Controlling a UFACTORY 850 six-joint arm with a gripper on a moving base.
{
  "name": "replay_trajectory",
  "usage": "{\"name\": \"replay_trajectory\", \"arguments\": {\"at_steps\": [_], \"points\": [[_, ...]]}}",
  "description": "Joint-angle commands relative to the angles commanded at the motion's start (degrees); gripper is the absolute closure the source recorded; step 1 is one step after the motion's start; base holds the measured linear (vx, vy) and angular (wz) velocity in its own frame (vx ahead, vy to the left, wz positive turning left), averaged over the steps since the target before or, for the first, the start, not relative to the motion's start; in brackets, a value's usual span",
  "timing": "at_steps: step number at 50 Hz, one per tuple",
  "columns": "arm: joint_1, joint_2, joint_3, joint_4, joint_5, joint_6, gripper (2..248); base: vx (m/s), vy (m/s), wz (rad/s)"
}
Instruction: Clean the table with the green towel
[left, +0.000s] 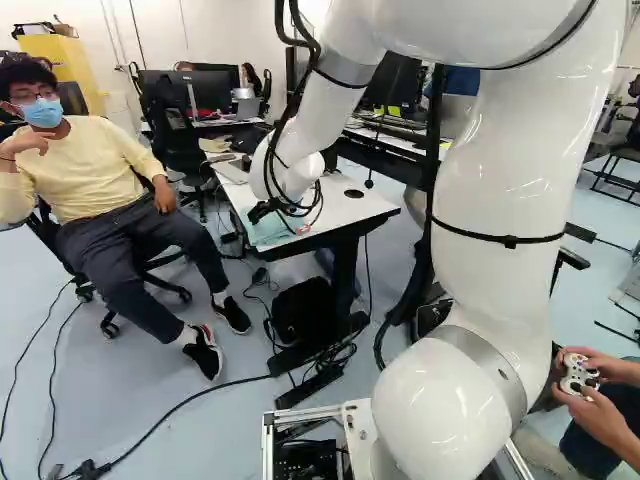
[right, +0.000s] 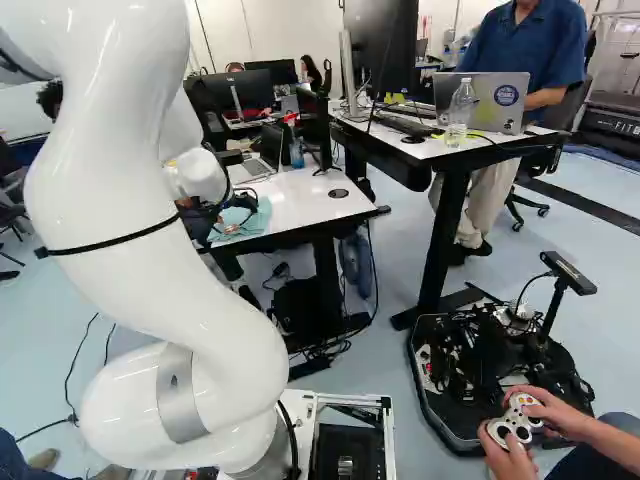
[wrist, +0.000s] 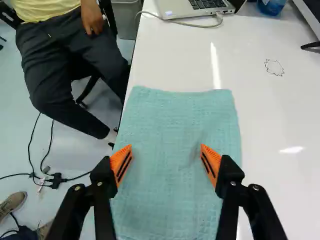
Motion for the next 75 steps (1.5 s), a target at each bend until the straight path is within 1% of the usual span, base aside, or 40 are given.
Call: {"name": "replay_trajectory", "arguments": {"at_steps": [3,4,8,9,13,14,18,19,24,25,29,30,34,35,40,41,45,46,50,51,55,56,61,62,66,67,71,72,75], "points": [[0.0,0.0,0.0,0.0,0.2,0.0,57,0.000,0.000,0.000],[0.0,0.0,0.0,0.0,0.2,0.0,69,0.000,0.000,0.000],[0.0,0.0,0.0,0.0,0.5,0.0,69,0.000,0.000,0.000],[0.0,0.0,0.0,0.0,0.6,0.0,82,0.000,0.000,0.000],[0.0,0.0,0.0,0.0,0.9,0.0,82,0.000,0.000,0.000],[0.0,0.0,0.0,0.0,1.0,0.0,94,0.000,0.000,0.000],[0.0,0.0,0.0,0.0,1.1,0.0,94,0.000,0.000,0.000],[0.0,0.0,0.0,0.0,1.2,0.0,106,0.000,0.000,0.000],[0.0,0.0,0.0,0.0,1.2,0.0,106,0.000,0.000,0.000],[0.0,0.0,0.0,0.0,1.2,0.0,118,0.000,0.000,0.000],[0.0,0.0,0.0,0.0,1.2,0.0,118,0.000,0.000,0.000],[0.0,0.0,0.0,0.0,1.2,0.0,131,0.000,0.000,0.000],[0.0,0.0,0.0,0.0,1.2,0.0,131,0.000,0.000,0.000],[0.0,0.0,0.0,0.0,1.2,0.0,142,0.000,0.000,0.000],[0.0,0.0,0.0,0.0,1.2,0.0,142,0.000,0.000,0.000],[0.0,0.0,0.0,0.0,1.2,0.0,154,0.000,0.000,0.000],[0.0,0.0,0.0,0.0,1.2,0.0,154,0.000,0.000,0.000],[0.0,0.0,0.0,0.0,1.2,0.0,166,0.000,0.000,0.000],[0.0,0.0,0.0,0.0,1.3,0.0,166,0.000,0.000,0.000],[0.0,0.0,0.0,0.0,1.4,0.0,178,0.000,0.000,0.000],[0.0,0.0,0.0,0.0,1.5,0.0,178,0.000,0.000,0.000],[0.0,0.0,0.0,0.0,1.6,0.0,190,0.000,0.000,0.000],[0.0,0.0,0.0,0.0,1.8,0.0,190,0.000,0.000,0.000],[0.0,0.0,0.0,0.0,1.8,0.0,200,0.000,0.000,0.000],[0.0,0.0,0.0,0.0,1.8,0.0,200,0.000,0.000,0.000],[0.0,0.0,0.0,0.0,1.8,0.0,207,0.000,0.000,0.000],[0.0,0.0,0.0,0.0,1.8,0.0,207,0.000,0.000,0.000],[0.0,0.0,0.0,0.0,1.8,0.0,214,0.000,0.000,0.000],[0.0,0.0,0.0,0.0,1.8,0.0,214,0.000,0.000,0.000]]}}
